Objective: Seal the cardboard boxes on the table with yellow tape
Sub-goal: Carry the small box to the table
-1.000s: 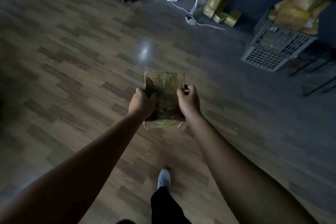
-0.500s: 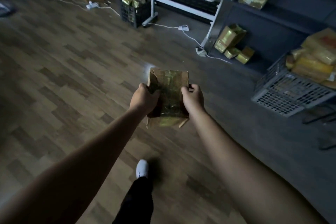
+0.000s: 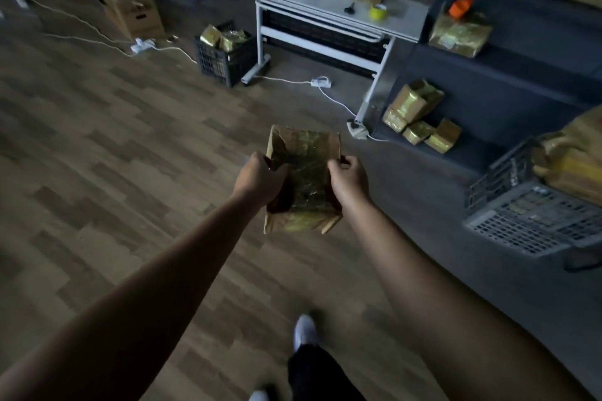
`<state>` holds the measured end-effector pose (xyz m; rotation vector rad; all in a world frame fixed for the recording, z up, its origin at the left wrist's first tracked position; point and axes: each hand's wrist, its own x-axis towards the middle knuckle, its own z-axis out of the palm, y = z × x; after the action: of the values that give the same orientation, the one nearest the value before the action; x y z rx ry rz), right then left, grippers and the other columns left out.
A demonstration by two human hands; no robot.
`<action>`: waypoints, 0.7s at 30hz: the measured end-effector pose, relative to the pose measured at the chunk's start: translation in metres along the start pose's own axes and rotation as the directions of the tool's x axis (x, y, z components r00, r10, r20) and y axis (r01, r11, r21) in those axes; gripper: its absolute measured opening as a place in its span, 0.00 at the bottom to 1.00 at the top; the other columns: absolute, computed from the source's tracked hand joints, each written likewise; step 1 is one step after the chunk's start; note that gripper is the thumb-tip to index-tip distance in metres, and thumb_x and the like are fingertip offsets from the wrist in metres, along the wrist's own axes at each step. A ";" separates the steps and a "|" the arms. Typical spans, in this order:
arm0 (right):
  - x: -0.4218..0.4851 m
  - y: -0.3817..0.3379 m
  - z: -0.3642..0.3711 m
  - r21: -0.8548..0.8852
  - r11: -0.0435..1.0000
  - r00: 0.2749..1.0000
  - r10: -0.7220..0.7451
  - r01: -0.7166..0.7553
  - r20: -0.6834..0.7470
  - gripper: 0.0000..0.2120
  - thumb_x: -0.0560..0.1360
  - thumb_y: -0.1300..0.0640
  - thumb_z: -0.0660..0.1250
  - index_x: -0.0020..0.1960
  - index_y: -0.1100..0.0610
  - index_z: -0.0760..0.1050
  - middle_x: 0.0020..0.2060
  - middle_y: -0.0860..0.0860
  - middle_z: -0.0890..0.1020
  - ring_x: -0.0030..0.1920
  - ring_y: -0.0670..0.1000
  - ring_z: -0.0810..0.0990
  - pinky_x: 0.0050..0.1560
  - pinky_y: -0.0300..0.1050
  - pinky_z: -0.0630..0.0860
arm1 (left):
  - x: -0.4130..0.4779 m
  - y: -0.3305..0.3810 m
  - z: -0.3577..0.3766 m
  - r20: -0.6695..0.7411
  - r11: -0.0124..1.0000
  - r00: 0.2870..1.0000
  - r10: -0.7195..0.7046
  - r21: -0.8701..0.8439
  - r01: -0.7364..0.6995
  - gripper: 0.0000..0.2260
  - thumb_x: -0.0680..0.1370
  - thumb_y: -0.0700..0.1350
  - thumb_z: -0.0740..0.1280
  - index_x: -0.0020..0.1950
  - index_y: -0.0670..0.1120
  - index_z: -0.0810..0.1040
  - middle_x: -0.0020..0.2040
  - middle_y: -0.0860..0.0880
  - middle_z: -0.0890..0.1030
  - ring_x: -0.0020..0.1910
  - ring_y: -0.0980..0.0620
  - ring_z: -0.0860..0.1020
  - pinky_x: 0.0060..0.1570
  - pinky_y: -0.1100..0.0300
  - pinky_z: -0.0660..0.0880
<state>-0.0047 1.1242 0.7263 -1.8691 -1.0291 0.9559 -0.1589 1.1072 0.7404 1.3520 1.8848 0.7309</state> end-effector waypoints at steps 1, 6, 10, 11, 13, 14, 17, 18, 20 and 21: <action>0.023 -0.008 0.007 0.007 1.000 1.000 -0.004 0.004 0.004 0.14 0.76 0.54 0.64 0.59 0.58 0.74 0.55 0.55 0.81 0.56 0.57 0.78 0.53 0.47 0.73 | 0.023 0.007 0.002 -0.005 1.000 1.000 0.003 0.003 -0.003 0.17 0.76 0.52 0.68 0.56 0.40 0.72 0.49 0.44 0.76 0.48 0.45 0.76 0.46 0.52 0.76; 0.148 -0.049 0.038 0.044 0.998 0.999 -0.044 0.043 0.025 0.15 0.76 0.54 0.64 0.59 0.58 0.75 0.56 0.56 0.81 0.56 0.58 0.78 0.53 0.47 0.73 | 0.143 0.054 0.018 -0.039 1.000 0.999 -0.002 0.019 0.002 0.17 0.77 0.52 0.68 0.57 0.40 0.73 0.49 0.45 0.76 0.48 0.46 0.75 0.45 0.53 0.73; 0.239 -0.092 0.047 0.011 0.999 0.996 -0.044 0.043 0.077 0.15 0.76 0.54 0.64 0.60 0.58 0.75 0.57 0.56 0.80 0.58 0.58 0.77 0.50 0.43 0.70 | 0.228 0.092 0.028 -0.055 0.999 0.997 -0.049 -0.003 0.048 0.18 0.76 0.53 0.68 0.57 0.39 0.73 0.50 0.43 0.78 0.50 0.43 0.77 0.48 0.51 0.75; 0.261 -0.103 0.050 0.010 0.998 0.994 -0.055 0.054 0.090 0.15 0.76 0.54 0.64 0.61 0.58 0.75 0.58 0.56 0.80 0.58 0.58 0.77 0.50 0.43 0.69 | 0.250 0.100 0.030 -0.057 0.998 0.997 -0.056 -0.014 0.055 0.19 0.76 0.53 0.68 0.56 0.39 0.73 0.50 0.42 0.78 0.50 0.43 0.77 0.48 0.51 0.75; 0.301 -0.124 0.057 0.010 0.998 0.993 -0.068 0.068 0.098 0.15 0.76 0.55 0.64 0.60 0.59 0.75 0.58 0.56 0.80 0.59 0.57 0.77 0.49 0.42 0.69 | 0.288 0.115 0.033 -0.071 0.997 0.995 -0.072 -0.030 0.070 0.18 0.76 0.53 0.68 0.56 0.39 0.73 0.49 0.43 0.78 0.48 0.44 0.76 0.44 0.54 0.73; 0.319 -0.133 0.062 0.006 0.997 0.992 -0.074 0.074 0.102 0.15 0.76 0.55 0.64 0.60 0.59 0.75 0.57 0.56 0.80 0.58 0.57 0.77 0.50 0.42 0.69 | 0.307 0.123 0.034 -0.078 0.997 0.994 -0.070 -0.034 0.068 0.18 0.76 0.53 0.68 0.55 0.39 0.73 0.47 0.44 0.77 0.47 0.45 0.76 0.42 0.56 0.70; 0.371 -0.156 0.077 -0.002 0.998 0.990 -0.068 0.069 0.120 0.15 0.75 0.54 0.64 0.59 0.58 0.76 0.54 0.55 0.81 0.55 0.57 0.78 0.48 0.42 0.69 | 0.362 0.144 0.036 -0.102 0.998 0.993 -0.054 -0.021 0.052 0.16 0.77 0.53 0.68 0.53 0.41 0.73 0.45 0.46 0.75 0.45 0.48 0.73 0.40 0.57 0.67; 0.390 -0.163 0.084 0.000 0.998 0.991 -0.061 0.062 0.123 0.14 0.75 0.54 0.63 0.59 0.58 0.76 0.53 0.55 0.81 0.54 0.57 0.78 0.47 0.42 0.70 | 0.383 0.149 0.036 -0.099 0.998 0.993 -0.056 -0.025 0.054 0.17 0.77 0.53 0.68 0.53 0.41 0.73 0.45 0.46 0.75 0.45 0.48 0.74 0.40 0.57 0.68; 0.426 -0.178 0.099 0.000 0.999 0.989 -0.054 0.054 0.139 0.14 0.76 0.53 0.63 0.59 0.58 0.76 0.52 0.54 0.81 0.52 0.56 0.79 0.47 0.42 0.70 | 0.425 0.154 0.036 -0.076 0.997 0.995 -0.067 -0.044 0.063 0.18 0.76 0.54 0.68 0.54 0.41 0.73 0.46 0.45 0.76 0.46 0.47 0.74 0.42 0.56 0.71; 0.444 -0.186 0.109 -0.003 0.998 0.987 -0.056 0.057 0.150 0.14 0.76 0.53 0.63 0.59 0.57 0.75 0.50 0.53 0.80 0.51 0.55 0.78 0.47 0.43 0.70 | 0.446 0.156 0.036 -0.069 0.996 0.995 -0.068 -0.054 0.064 0.18 0.76 0.55 0.69 0.54 0.42 0.72 0.46 0.45 0.76 0.46 0.47 0.75 0.42 0.56 0.71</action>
<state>0.0171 1.6171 0.7396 -1.7854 -1.1697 1.0733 -0.1387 1.5808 0.7446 1.2402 1.9434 0.7981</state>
